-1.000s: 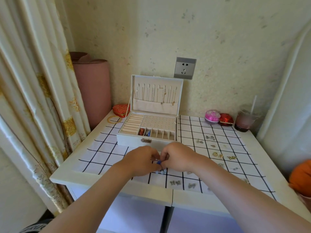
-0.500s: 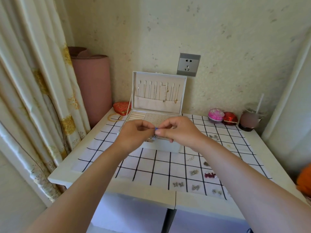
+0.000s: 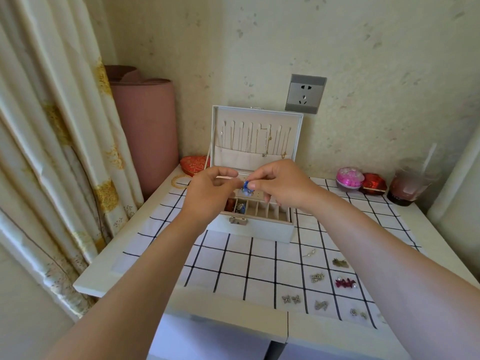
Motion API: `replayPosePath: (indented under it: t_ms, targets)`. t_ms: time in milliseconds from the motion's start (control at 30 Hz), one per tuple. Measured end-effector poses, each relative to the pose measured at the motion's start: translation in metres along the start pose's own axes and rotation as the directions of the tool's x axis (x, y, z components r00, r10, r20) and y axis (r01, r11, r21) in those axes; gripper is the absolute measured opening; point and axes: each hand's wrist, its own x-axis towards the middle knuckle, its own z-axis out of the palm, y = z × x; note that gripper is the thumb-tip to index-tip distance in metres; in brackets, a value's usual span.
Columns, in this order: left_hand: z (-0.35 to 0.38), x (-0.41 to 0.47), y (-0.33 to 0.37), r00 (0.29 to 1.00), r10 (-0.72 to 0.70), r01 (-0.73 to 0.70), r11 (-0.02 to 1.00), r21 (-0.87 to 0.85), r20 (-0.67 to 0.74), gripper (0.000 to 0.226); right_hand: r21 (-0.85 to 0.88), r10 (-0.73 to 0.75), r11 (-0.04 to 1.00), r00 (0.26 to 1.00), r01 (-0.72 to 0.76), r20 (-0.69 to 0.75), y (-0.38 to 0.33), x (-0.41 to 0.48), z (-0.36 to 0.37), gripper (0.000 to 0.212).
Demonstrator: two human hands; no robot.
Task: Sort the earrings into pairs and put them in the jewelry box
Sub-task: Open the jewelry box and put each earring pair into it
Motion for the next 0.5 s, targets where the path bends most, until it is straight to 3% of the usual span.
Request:
replayPosePath:
  t_ms: [67, 133, 200, 300, 500]
  targets:
    - [-0.001, 0.006, -0.009, 0.998, 0.046, -0.053, 0.974, 0.219, 0.039, 0.012, -0.04, -0.007, 0.999, 1.0, 0.006, -0.019, 0.007, 0.01, 0.0, 0.009]
    - [-0.002, 0.01, -0.021, 0.984, 0.097, -0.162, 0.839, 0.52, 0.149, 0.018, -0.075, -0.003, 0.997, 1.0, 0.002, -0.014, 0.016, 0.019, 0.001, 0.009]
    - [-0.001, 0.012, -0.031, 0.963, 0.117, -0.253, 0.698, 0.67, 0.241, 0.019, -0.087, 0.003, 0.996, 1.0, -0.003, 0.005, 0.023, 0.027, 0.003, 0.008]
    - [0.003, 0.016, -0.037, 0.945, 0.146, -0.322, 0.578, 0.75, 0.293, 0.022, -0.065, 0.011, 0.998, 1.0, -0.011, -0.004, 0.032, 0.033, 0.007, 0.007]
    - [0.005, 0.021, -0.03, 0.943, 0.141, -0.33, 0.531, 0.78, 0.302, 0.02, -0.014, 0.044, 0.999, 0.999, -0.044, -0.024, 0.037, 0.038, 0.009, 0.014]
